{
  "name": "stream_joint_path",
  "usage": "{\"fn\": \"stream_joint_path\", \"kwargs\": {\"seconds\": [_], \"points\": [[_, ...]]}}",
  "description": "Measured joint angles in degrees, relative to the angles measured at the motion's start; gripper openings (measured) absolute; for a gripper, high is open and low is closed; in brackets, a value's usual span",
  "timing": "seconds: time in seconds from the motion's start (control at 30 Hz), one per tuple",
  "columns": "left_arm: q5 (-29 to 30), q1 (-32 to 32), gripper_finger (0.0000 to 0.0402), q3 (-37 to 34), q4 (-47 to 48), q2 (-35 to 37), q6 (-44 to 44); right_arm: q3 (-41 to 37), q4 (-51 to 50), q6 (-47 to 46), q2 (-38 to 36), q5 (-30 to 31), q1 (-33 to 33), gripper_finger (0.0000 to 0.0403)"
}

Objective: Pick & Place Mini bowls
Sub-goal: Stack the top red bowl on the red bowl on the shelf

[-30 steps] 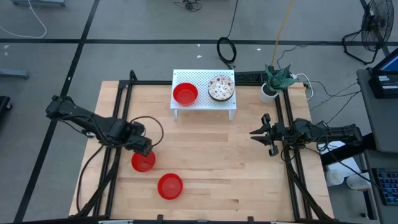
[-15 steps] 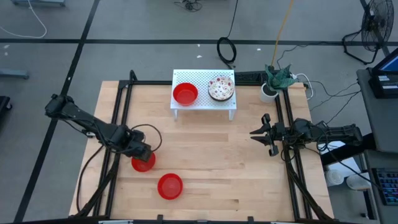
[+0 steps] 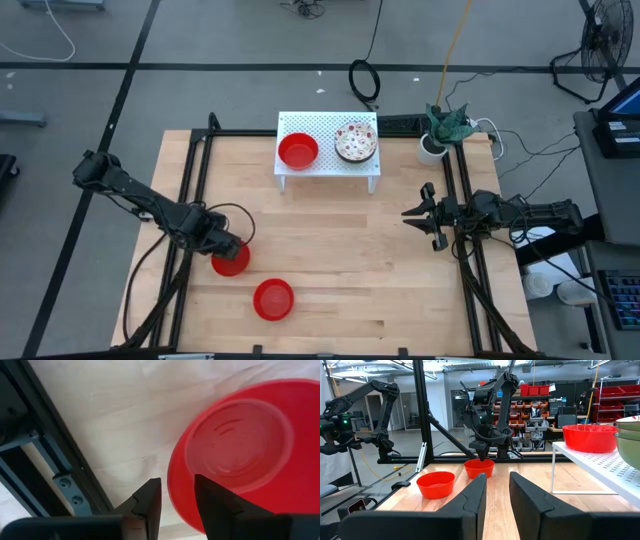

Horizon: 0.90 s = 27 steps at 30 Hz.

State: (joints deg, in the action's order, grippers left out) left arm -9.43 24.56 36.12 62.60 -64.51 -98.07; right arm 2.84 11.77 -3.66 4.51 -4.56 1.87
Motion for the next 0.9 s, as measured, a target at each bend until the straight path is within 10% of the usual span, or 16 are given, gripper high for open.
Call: {"fn": "stream_joint_path", "kwargs": {"seconds": [0.9], "points": [[8.5, -0.2, 0.012, 0.0, -10.2, -4.4, -5.5, 0.0, 0.0, 0.0, 0.0, 0.0, 0.0, 0.0073]]}}
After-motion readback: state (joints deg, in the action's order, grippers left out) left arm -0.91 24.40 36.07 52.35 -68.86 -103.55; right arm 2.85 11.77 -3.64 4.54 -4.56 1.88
